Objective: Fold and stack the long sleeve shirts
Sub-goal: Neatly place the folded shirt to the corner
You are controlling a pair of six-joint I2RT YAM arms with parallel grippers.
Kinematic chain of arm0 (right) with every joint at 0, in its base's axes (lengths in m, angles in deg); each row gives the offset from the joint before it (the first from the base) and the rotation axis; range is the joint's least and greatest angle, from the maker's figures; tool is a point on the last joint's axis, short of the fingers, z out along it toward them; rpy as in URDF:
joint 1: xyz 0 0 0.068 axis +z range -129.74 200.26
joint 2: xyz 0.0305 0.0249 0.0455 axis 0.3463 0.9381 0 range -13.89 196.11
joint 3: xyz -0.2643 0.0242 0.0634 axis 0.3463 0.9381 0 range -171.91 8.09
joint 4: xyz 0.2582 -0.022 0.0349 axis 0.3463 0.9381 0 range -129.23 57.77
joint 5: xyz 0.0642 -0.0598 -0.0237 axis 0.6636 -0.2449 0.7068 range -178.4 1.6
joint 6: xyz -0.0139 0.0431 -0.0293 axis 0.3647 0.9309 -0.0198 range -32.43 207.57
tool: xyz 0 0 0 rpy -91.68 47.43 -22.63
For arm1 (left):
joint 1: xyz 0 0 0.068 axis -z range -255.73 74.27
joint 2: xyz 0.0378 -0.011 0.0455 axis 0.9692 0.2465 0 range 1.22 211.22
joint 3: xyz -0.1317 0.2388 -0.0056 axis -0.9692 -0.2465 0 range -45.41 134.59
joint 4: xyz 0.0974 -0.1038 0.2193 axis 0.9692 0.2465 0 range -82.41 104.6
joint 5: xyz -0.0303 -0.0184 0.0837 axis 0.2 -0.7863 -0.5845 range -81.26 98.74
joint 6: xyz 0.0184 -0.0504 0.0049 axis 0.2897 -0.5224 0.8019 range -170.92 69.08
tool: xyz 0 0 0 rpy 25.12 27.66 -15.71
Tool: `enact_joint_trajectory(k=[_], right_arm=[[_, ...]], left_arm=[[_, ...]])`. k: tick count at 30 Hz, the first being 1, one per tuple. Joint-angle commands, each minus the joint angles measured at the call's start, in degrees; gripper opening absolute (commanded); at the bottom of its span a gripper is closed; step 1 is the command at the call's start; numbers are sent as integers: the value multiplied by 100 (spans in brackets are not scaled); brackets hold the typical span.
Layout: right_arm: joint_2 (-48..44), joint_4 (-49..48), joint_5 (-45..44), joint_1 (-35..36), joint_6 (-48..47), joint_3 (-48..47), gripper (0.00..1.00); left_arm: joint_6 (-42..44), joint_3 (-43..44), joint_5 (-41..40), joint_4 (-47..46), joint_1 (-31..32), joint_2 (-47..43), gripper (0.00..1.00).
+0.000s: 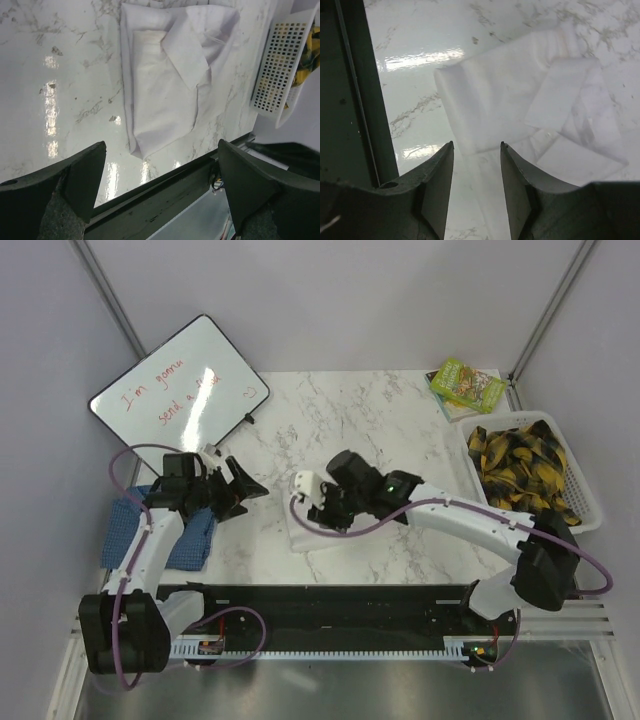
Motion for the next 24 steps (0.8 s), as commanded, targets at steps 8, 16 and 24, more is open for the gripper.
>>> enact_joint_trajectory(k=[8,16,24], right_arm=[[1555,-1336,-1555,1709,-1219,-43,44],[2109,-1609,-1555,1911,-1456,-149,41],[2469,-1881,-1661,1859,-1536,0,35]], left_arm=[[-482,88,-542,38,-46,857,99],[-570,79,-578,-14,-55,1007,99],[-623,-113,-569,29,-55,901,99]])
